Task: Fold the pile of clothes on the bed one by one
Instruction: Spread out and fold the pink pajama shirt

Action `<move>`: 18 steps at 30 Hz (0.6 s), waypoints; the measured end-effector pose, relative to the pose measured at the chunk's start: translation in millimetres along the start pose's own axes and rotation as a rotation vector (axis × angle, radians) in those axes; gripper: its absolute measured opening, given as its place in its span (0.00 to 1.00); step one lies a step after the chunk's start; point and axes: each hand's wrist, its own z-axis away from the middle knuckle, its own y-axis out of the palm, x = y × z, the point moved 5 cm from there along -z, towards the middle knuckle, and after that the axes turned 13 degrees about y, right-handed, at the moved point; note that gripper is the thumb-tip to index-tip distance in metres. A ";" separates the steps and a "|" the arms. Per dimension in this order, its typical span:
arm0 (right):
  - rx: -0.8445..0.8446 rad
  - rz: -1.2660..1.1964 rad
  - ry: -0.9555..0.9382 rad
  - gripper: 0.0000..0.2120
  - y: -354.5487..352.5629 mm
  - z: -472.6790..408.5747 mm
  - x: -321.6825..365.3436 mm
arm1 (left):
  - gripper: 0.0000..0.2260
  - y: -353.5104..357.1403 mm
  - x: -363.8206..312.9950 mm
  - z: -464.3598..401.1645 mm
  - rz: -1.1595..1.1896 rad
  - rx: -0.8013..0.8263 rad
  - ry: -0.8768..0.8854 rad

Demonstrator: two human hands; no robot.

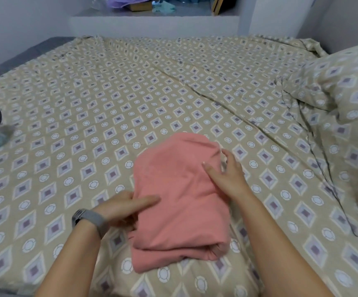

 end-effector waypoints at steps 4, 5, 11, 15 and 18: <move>0.138 0.121 0.143 0.51 7.1 56.5 -30.6 | 0.24 10.8 14.0 35.1 -0.056 0.060 0.079; 0.191 0.183 0.154 0.53 10.7 69.1 -38.9 | 0.24 12.5 15.8 42.8 0.003 0.025 0.122; 0.086 0.085 -0.041 0.44 -1.5 95.1 -51.1 | 0.10 20.4 22.4 80.4 0.013 -0.259 0.355; 0.015 0.208 -0.093 0.32 -6.0 118.6 -62.5 | 0.18 38.2 45.4 85.7 -0.210 -0.241 0.246; 0.165 0.536 -0.093 0.43 2.5 137.9 -73.9 | 0.31 41.2 49.9 87.6 -0.264 -0.195 0.289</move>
